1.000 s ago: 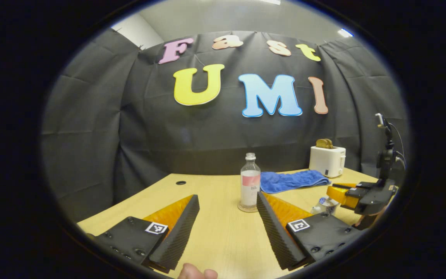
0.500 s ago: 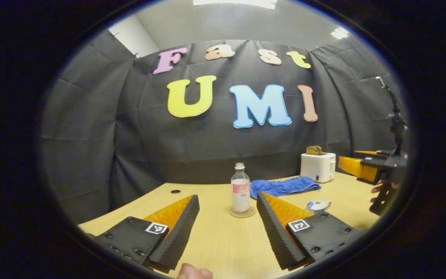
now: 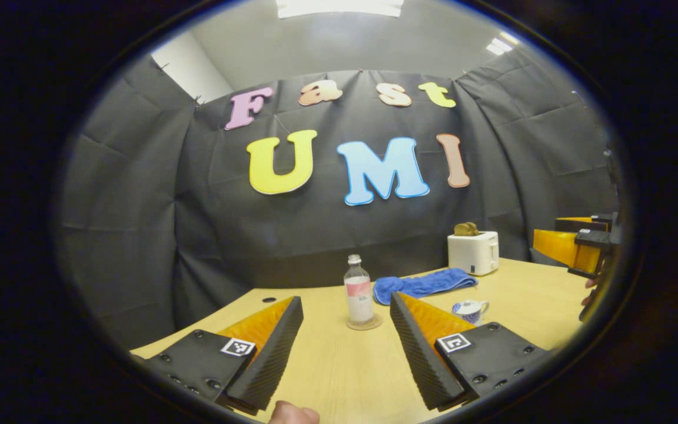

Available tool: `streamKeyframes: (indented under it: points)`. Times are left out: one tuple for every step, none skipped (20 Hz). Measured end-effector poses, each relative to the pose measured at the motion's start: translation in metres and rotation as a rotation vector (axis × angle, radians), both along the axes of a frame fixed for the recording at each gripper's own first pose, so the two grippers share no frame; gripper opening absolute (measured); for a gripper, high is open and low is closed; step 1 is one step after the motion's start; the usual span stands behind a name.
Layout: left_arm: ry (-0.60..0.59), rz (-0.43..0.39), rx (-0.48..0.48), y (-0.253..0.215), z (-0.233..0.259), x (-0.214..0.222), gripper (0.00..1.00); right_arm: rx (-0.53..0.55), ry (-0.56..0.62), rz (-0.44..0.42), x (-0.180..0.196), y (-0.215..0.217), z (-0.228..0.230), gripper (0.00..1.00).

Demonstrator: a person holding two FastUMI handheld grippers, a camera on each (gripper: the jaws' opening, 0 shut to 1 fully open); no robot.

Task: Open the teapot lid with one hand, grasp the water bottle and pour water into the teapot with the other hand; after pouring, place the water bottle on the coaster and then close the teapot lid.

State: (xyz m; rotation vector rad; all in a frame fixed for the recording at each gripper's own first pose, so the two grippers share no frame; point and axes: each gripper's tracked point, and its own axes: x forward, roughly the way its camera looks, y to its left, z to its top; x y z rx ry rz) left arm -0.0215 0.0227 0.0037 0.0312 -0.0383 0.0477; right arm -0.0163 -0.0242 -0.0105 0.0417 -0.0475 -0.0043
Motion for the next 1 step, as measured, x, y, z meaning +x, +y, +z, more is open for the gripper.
streamKeyframes:
  points:
    - [-0.007,0.001,-0.005,-0.0019,0.0008,-0.0047,1.00,0.003,0.006,0.013,-0.0041,0.0092,-0.0051,0.90]
